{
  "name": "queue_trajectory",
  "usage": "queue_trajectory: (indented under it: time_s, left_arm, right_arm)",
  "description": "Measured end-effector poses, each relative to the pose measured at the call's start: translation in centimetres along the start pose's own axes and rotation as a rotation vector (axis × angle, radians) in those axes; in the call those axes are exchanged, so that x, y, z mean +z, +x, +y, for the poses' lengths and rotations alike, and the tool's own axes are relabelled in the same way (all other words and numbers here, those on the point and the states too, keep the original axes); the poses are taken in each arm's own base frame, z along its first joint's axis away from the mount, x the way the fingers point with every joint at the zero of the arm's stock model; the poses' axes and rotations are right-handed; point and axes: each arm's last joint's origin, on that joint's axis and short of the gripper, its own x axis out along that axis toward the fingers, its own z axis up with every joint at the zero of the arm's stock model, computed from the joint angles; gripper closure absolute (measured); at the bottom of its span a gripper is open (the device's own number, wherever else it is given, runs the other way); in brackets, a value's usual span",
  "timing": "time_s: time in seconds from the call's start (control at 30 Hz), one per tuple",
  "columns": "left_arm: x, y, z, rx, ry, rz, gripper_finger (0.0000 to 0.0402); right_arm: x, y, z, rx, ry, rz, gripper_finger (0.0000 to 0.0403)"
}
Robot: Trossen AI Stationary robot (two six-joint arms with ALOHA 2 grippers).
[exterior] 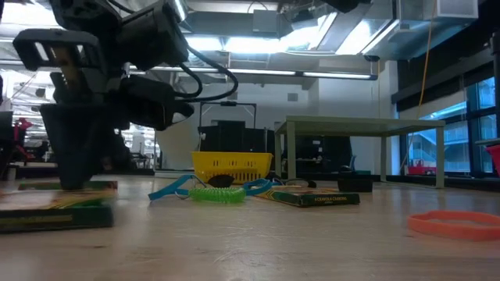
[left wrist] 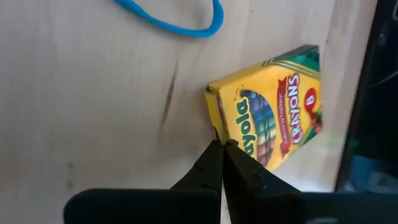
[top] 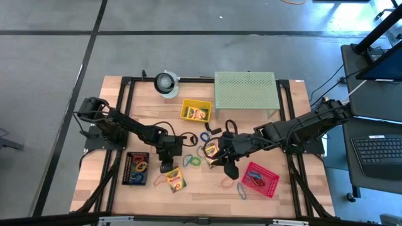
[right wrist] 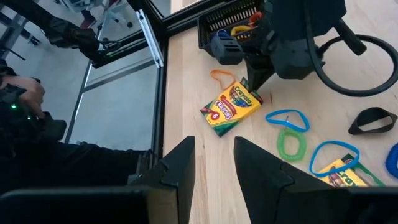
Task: Pick & Place Office Desk Supplies
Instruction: Put the crayon box into the yellow bin
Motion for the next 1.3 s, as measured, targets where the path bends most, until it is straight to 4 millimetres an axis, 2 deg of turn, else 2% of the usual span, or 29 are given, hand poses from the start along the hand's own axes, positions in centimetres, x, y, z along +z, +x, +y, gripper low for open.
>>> queue_trajectory:
  time_s: [0.17,0.67,0.9,1.1,1.3]
  left_arm:
    - [0.1,-1.3,-1.0,-0.059,-0.022,-0.022,0.0400]
    - [1.0,-8.8,-6.2,-0.197,-0.003,-0.303,0.0400]
    - [1.2,-11.8,-7.6,-0.204,-0.008,-0.452,0.0400]
    - [1.8,-15.0,-7.3,-0.119,-0.030,-0.661,0.0400]
    - [2.8,-17.4,-4.6,0.005,-0.123,-0.822,0.0400]
  right_arm:
    - [0.0,0.0,0.0,-0.001,0.000,0.001,0.0291]
    - [-0.2,0.0,-0.3,-0.035,0.000,0.018,0.0291]
    - [0.6,-2.4,-0.3,-0.119,0.037,-0.101,0.0291]
    - [1.5,-4.4,0.1,-0.068,0.066,-0.187,0.0291]
    - [1.7,-4.7,0.3,-0.053,0.067,-0.214,0.0291]
